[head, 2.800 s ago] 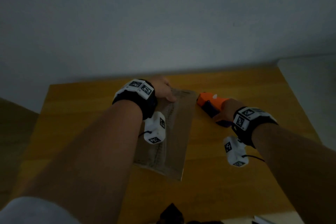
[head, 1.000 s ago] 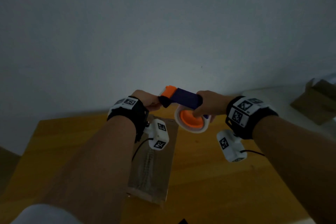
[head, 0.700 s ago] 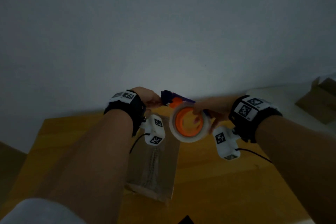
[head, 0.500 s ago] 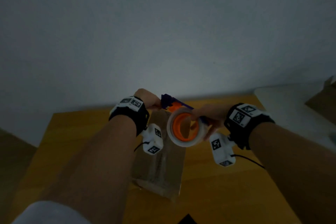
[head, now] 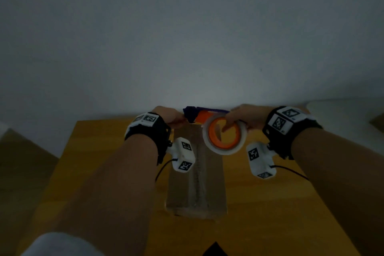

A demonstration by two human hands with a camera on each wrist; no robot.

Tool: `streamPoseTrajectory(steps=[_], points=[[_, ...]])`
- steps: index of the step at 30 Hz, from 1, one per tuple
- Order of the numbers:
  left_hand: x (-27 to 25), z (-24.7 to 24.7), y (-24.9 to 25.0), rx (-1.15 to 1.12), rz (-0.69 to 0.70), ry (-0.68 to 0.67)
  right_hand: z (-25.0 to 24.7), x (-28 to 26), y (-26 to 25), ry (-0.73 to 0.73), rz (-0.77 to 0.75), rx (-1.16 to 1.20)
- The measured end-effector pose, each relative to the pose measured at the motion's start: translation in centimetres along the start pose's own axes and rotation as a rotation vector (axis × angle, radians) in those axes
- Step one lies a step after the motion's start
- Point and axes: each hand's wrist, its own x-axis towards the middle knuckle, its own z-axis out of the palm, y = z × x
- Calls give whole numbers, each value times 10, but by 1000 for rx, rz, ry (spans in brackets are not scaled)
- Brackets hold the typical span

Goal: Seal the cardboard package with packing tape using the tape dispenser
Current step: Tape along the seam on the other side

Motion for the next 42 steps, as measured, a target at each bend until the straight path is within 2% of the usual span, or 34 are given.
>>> streamPoseTrajectory(steps=[6, 10, 15, 21, 26, 31, 37, 42], points=[[3, 0, 20, -63, 50, 55, -23, -27, -32, 163, -181, -461], [2, 2, 18, -127, 45, 65, -19, -33, -36, 252, -200, -744], [-1, 5, 7, -123, 5, 78, -12, -33, -29, 262, -211, -810], [-6, -22, -19, -162, -32, 138, -29, -37, -3, 281, -145, -833], [-10, -18, -18, -185, 18, 79, -35, -35, 9, 336, -106, -858], [-9, -11, -16, -2, 41, 135, -25, -25, 8, 333, 68, -1026], [-4, -6, -14, 81, 83, 187, -31, -16, 19, 369, -36, -968], [2, -6, -16, 103, 50, 194, -29, -12, 11, 392, -10, -1062]])
